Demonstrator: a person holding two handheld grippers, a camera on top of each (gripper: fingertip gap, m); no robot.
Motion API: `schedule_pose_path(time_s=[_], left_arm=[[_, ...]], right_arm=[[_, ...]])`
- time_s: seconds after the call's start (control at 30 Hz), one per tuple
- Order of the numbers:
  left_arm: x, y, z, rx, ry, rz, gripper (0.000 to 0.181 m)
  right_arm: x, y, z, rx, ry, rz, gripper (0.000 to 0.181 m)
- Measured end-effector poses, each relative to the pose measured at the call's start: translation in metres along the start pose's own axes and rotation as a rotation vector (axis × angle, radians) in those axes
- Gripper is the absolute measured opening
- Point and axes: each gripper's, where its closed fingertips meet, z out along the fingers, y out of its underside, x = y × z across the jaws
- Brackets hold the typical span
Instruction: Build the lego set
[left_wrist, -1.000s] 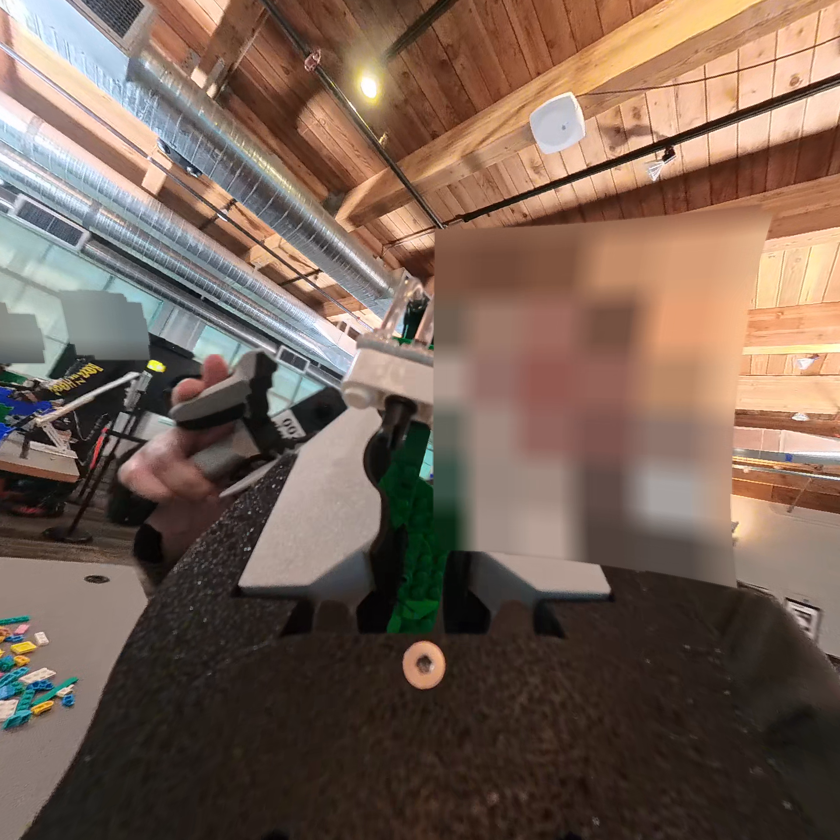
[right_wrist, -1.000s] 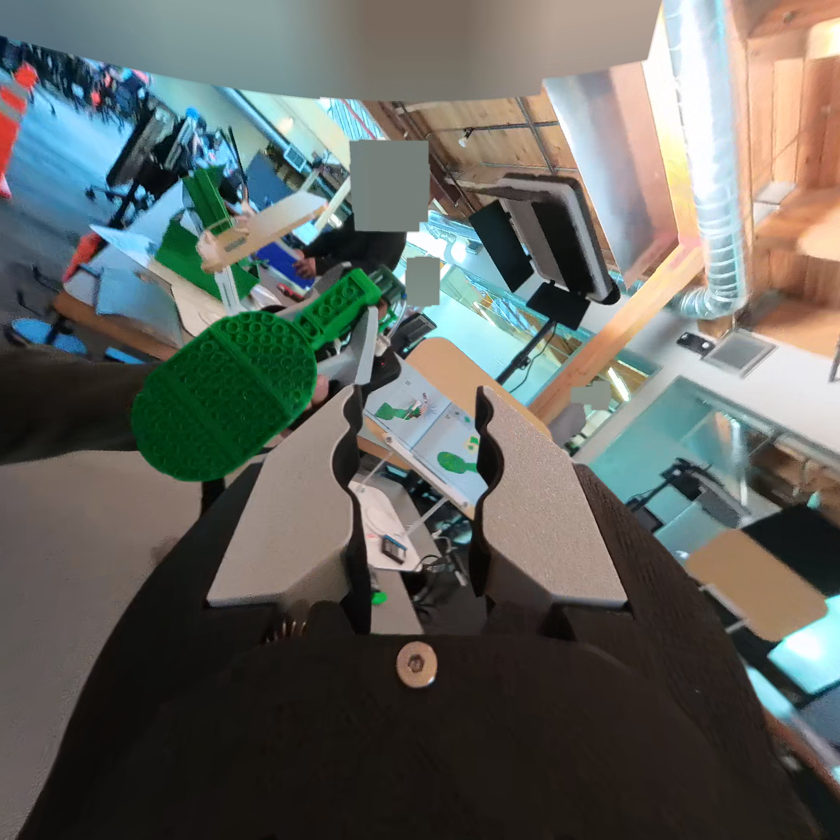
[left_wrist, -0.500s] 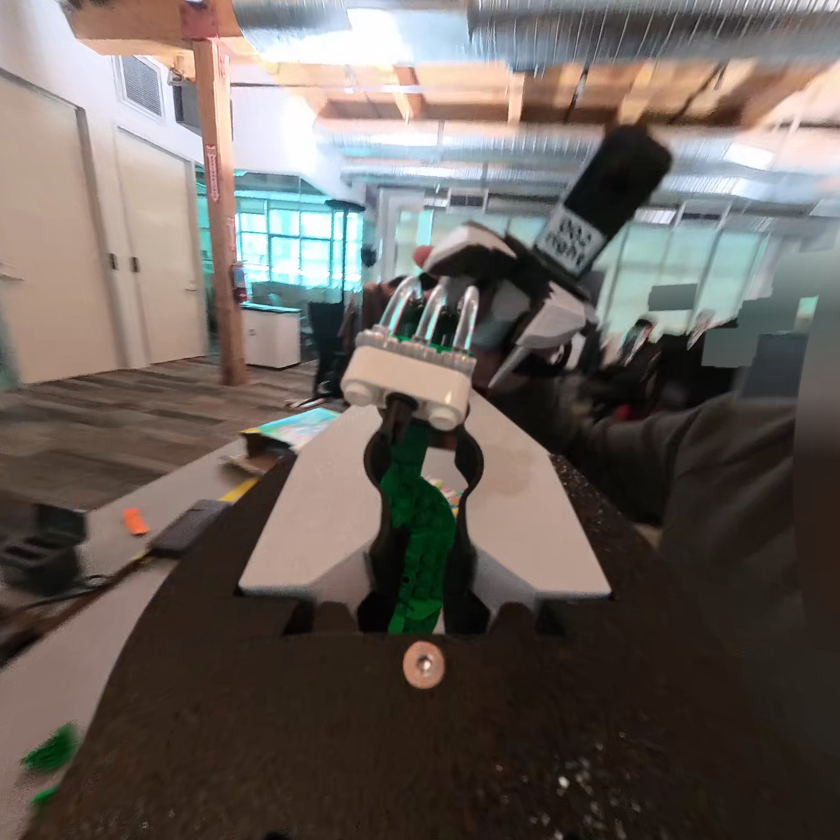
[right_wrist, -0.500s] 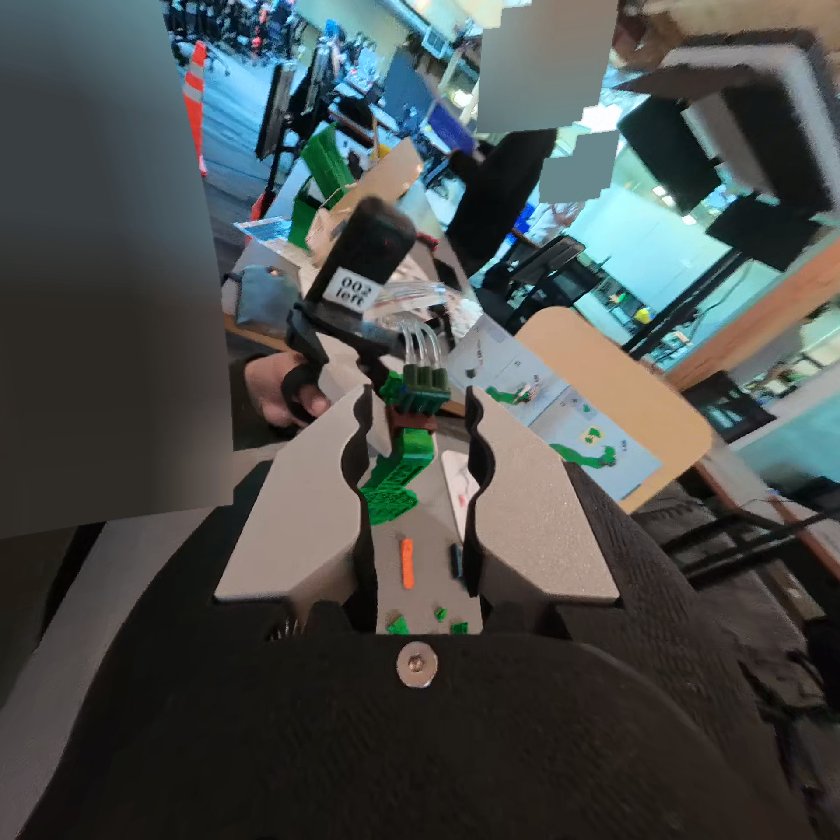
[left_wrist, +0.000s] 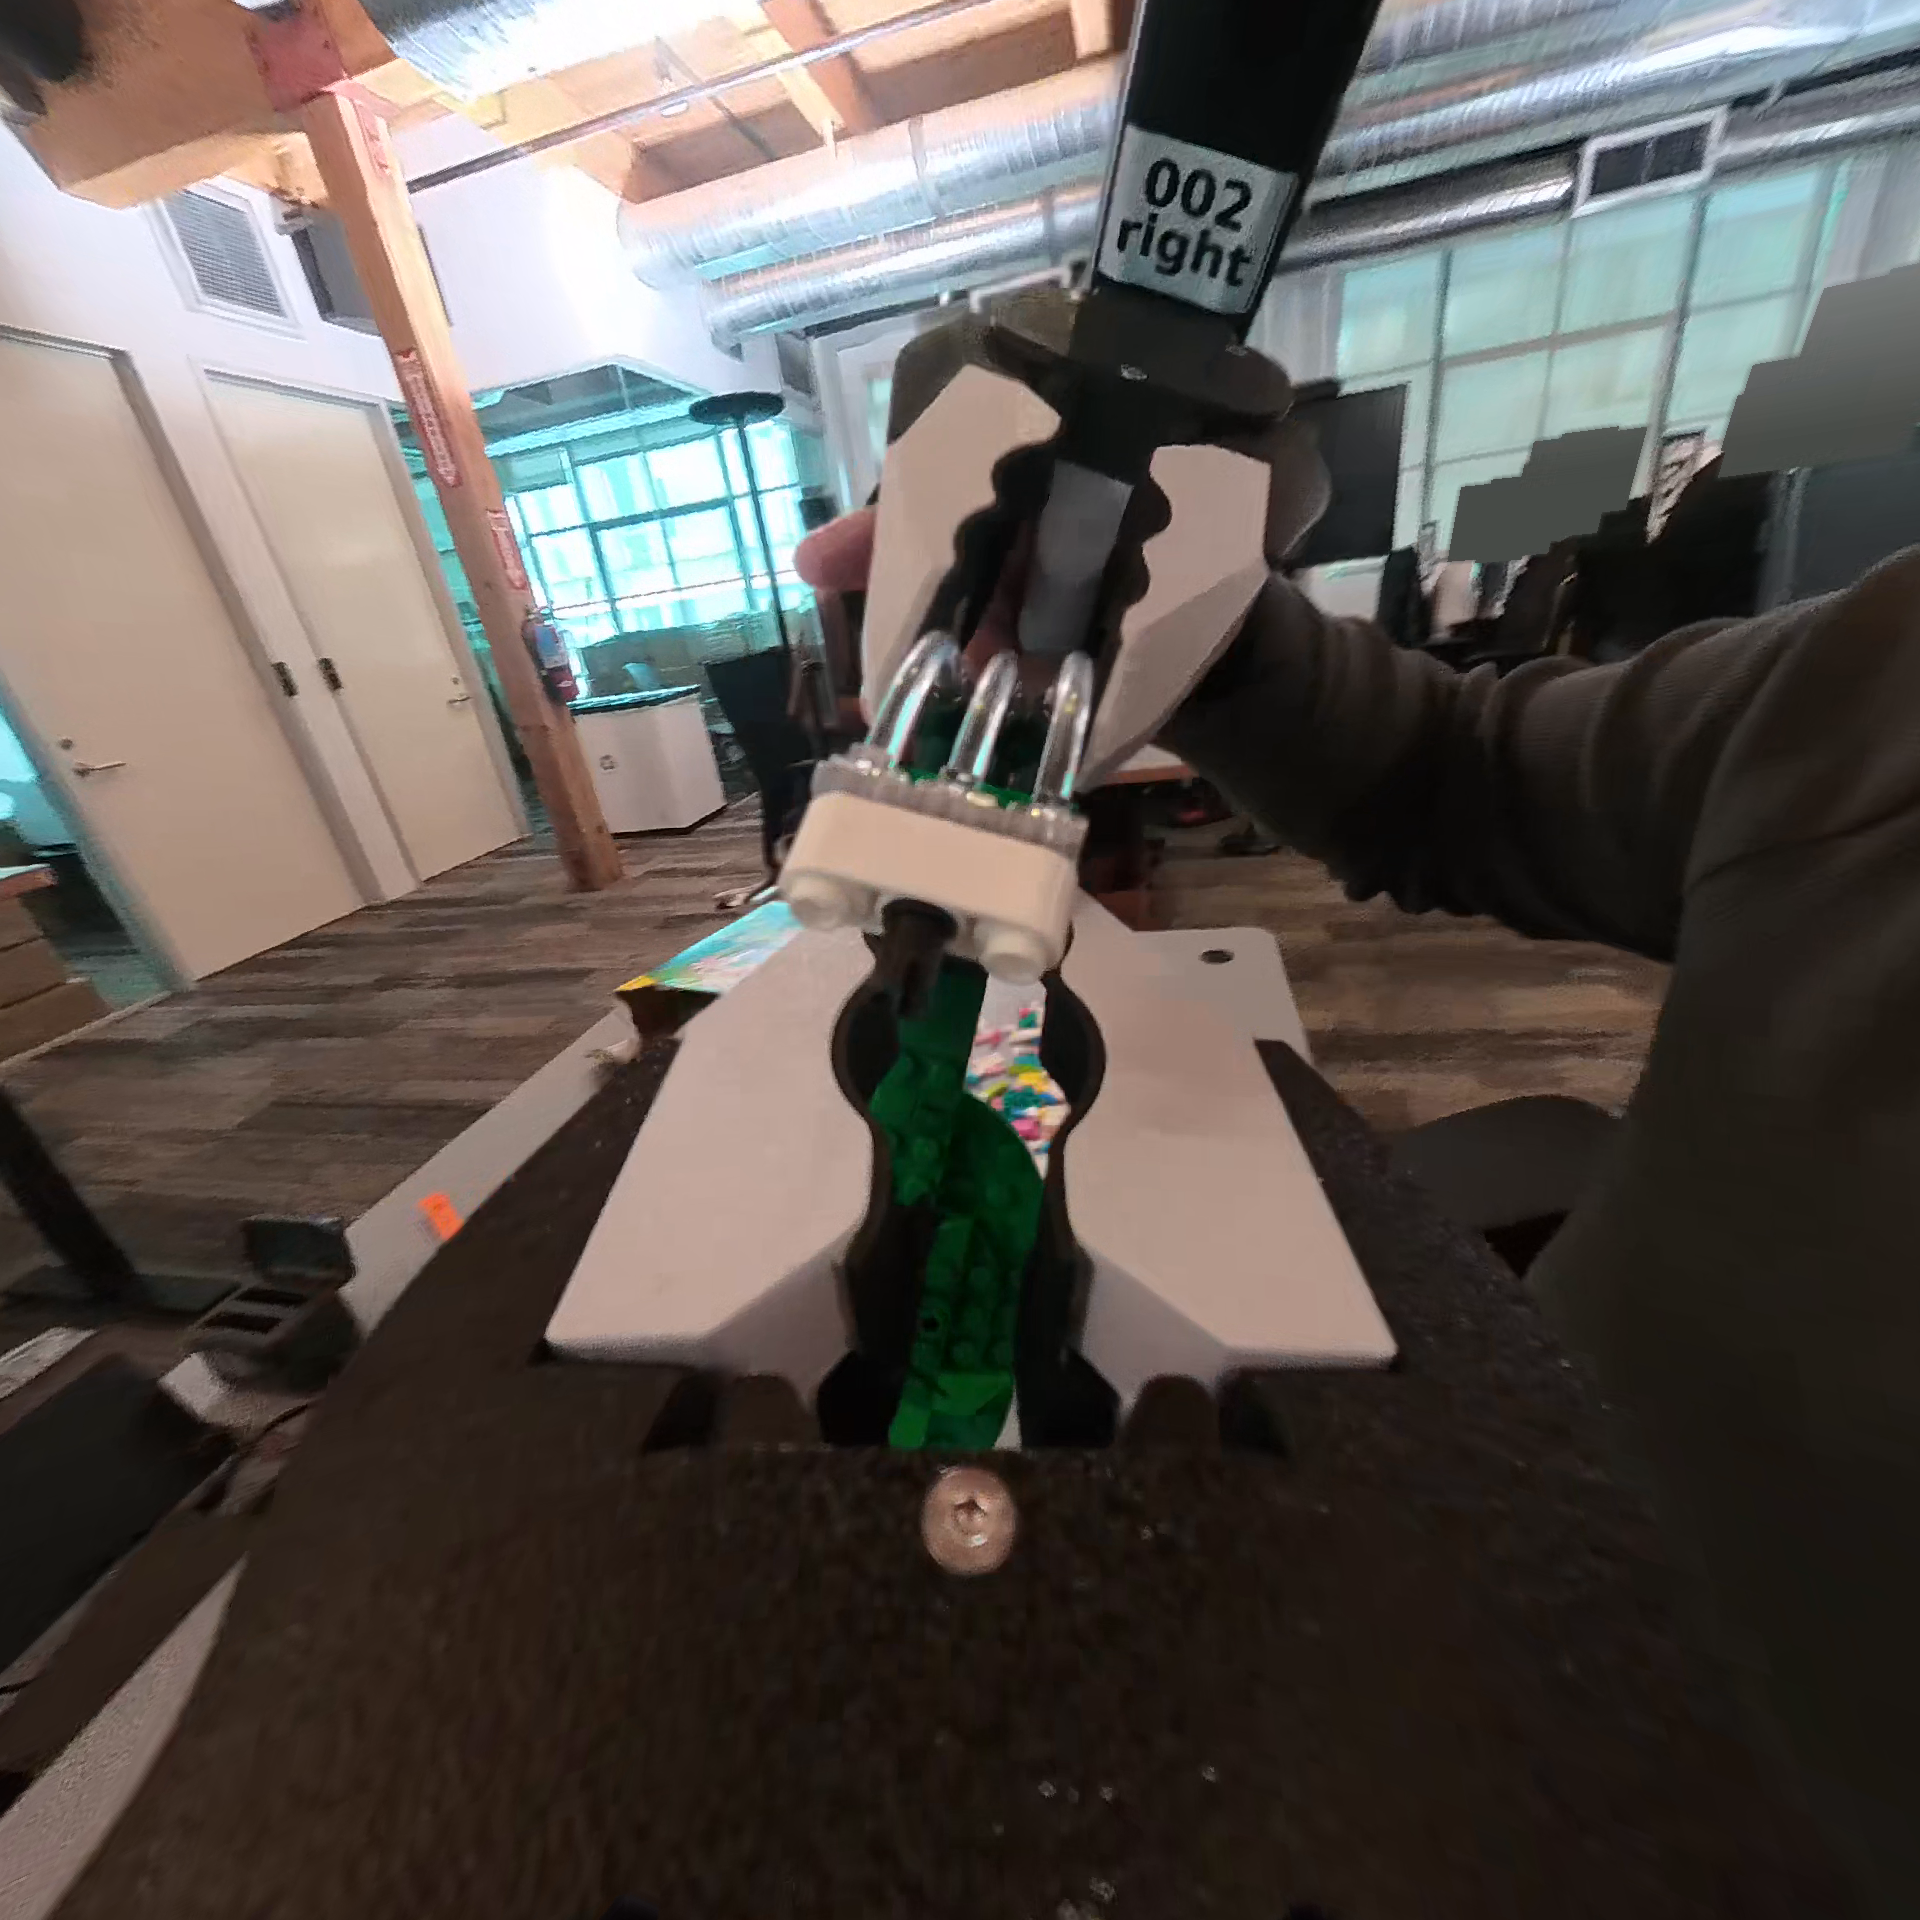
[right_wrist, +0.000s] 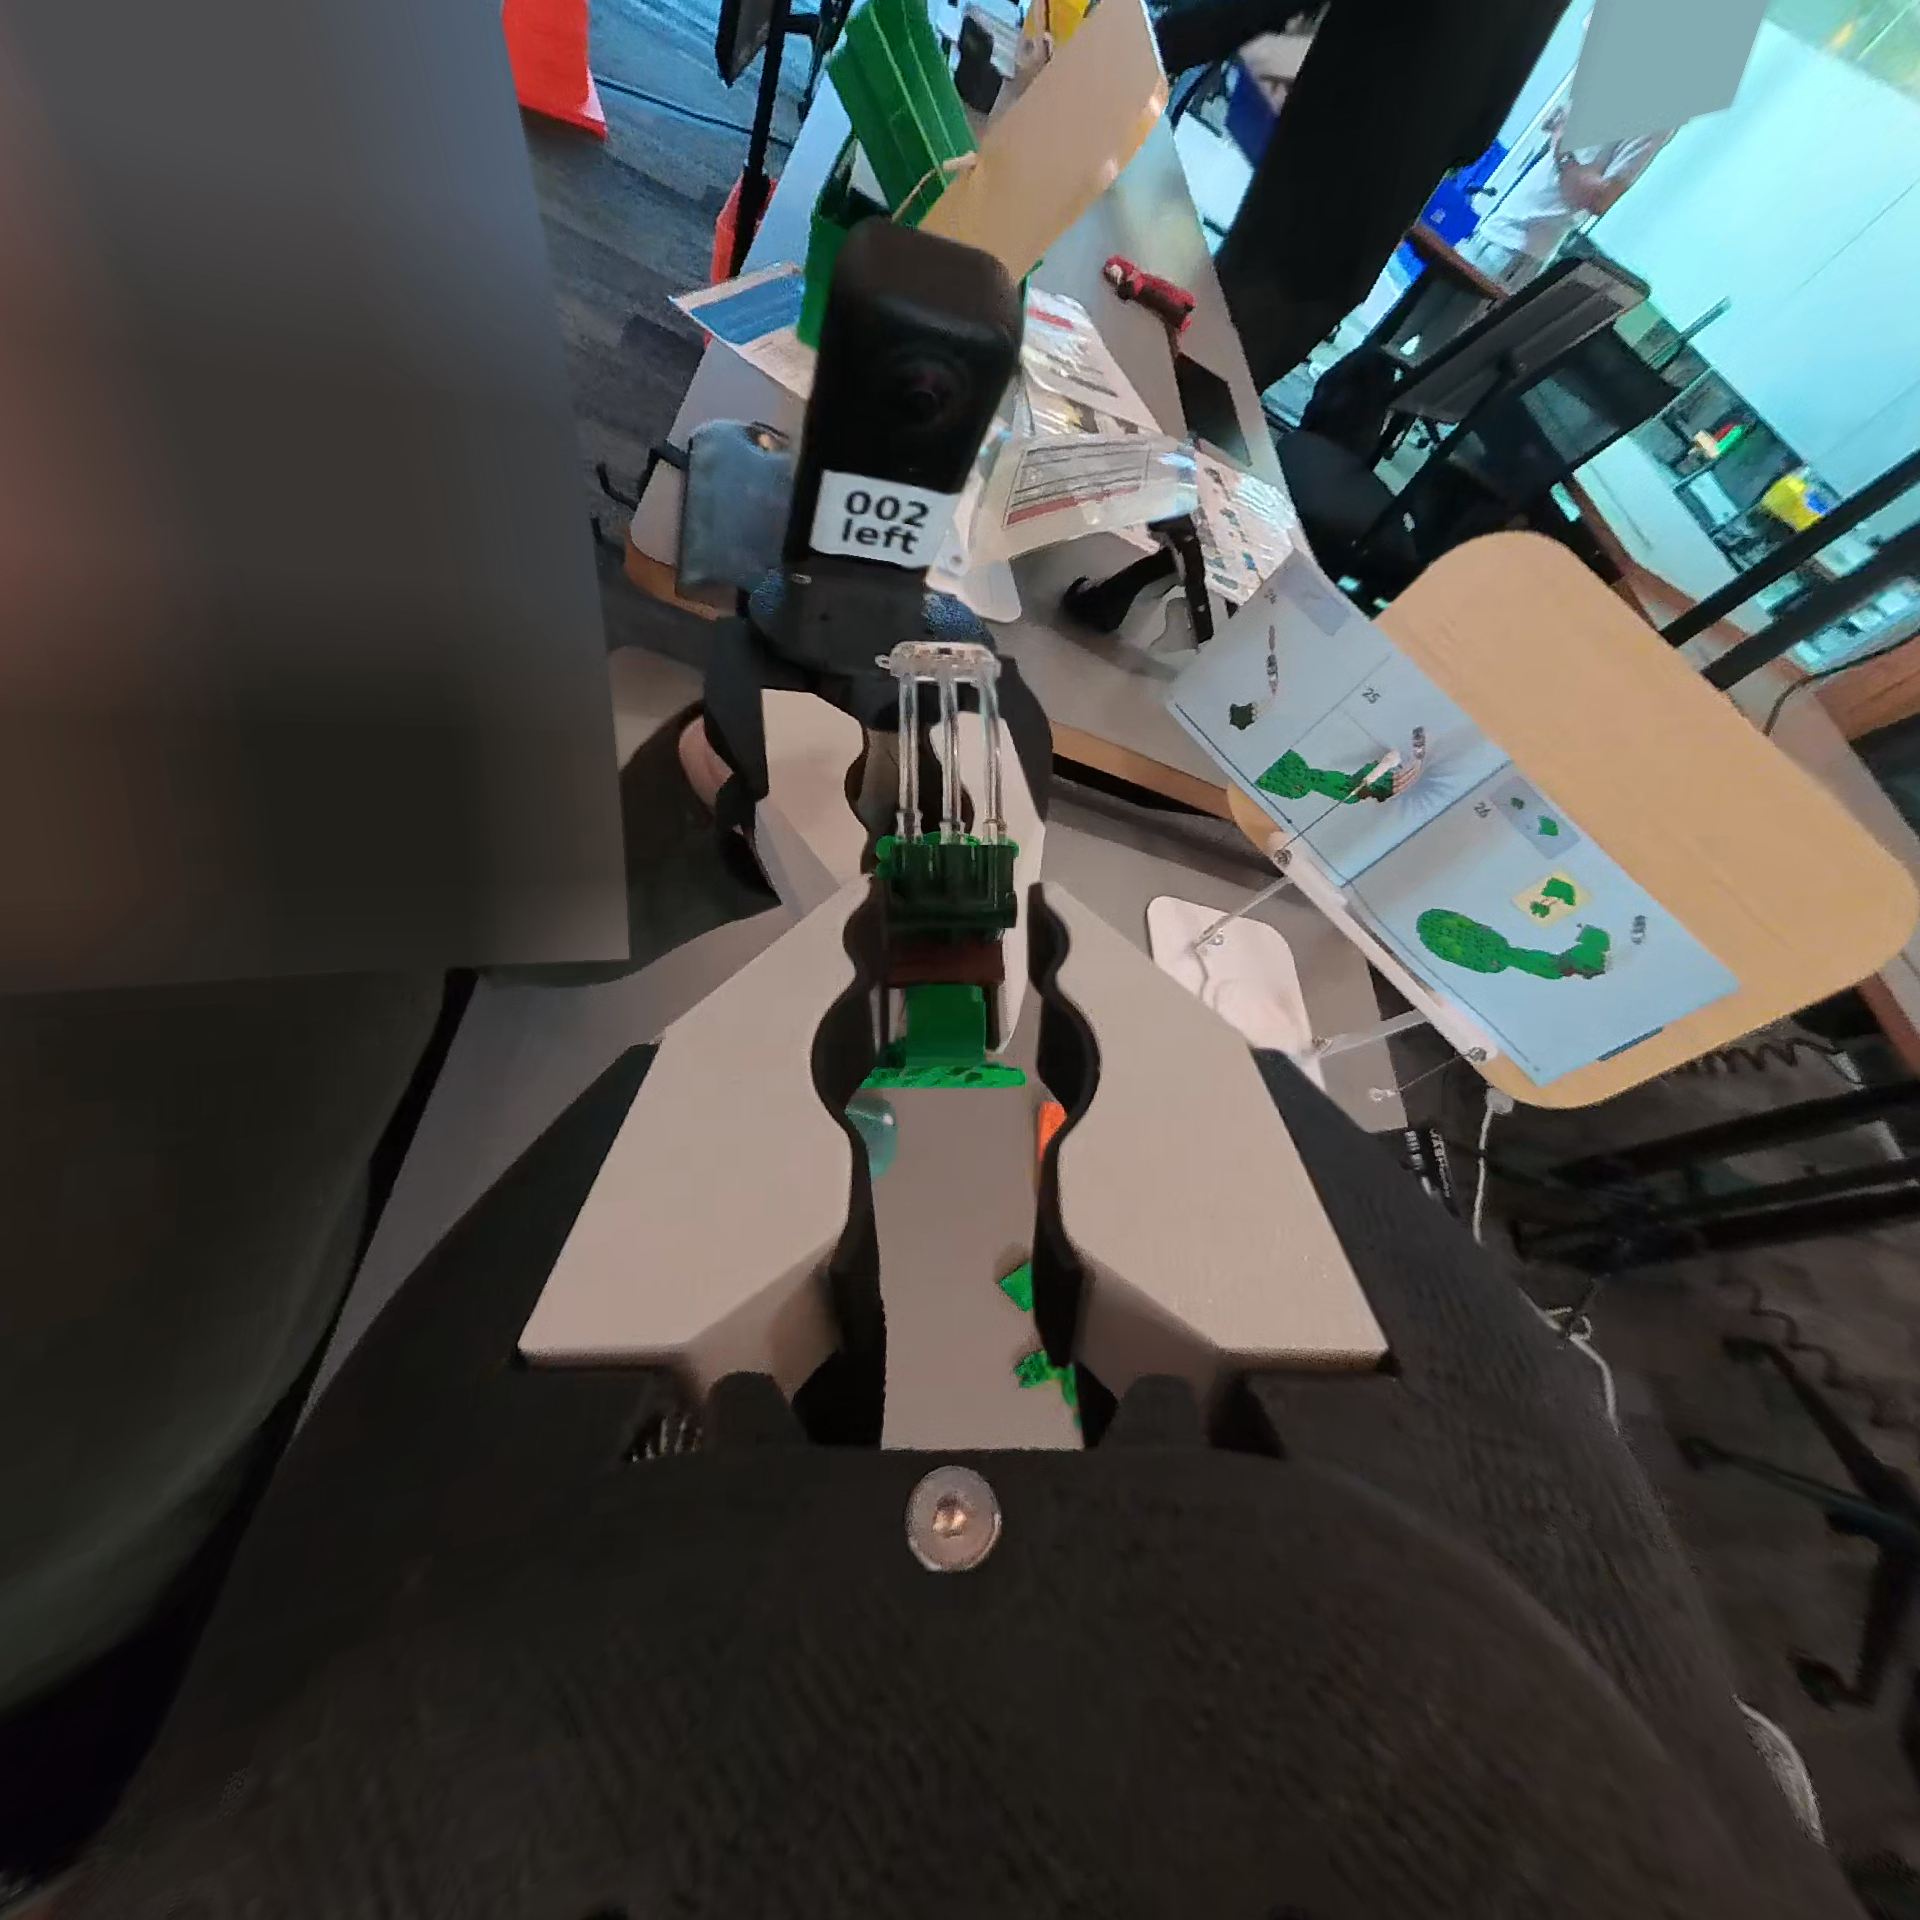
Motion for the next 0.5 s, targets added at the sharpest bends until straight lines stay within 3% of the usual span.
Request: schedule_pose_path(time_s=[0.5], left_arm=[[0.000, -0.013, -0.017, 0.121, 0.128, -0.137, 0.020]], right_arm=[[0.005, -0.014, 0.019, -0.145, 0.027, 0.145, 0.024]])
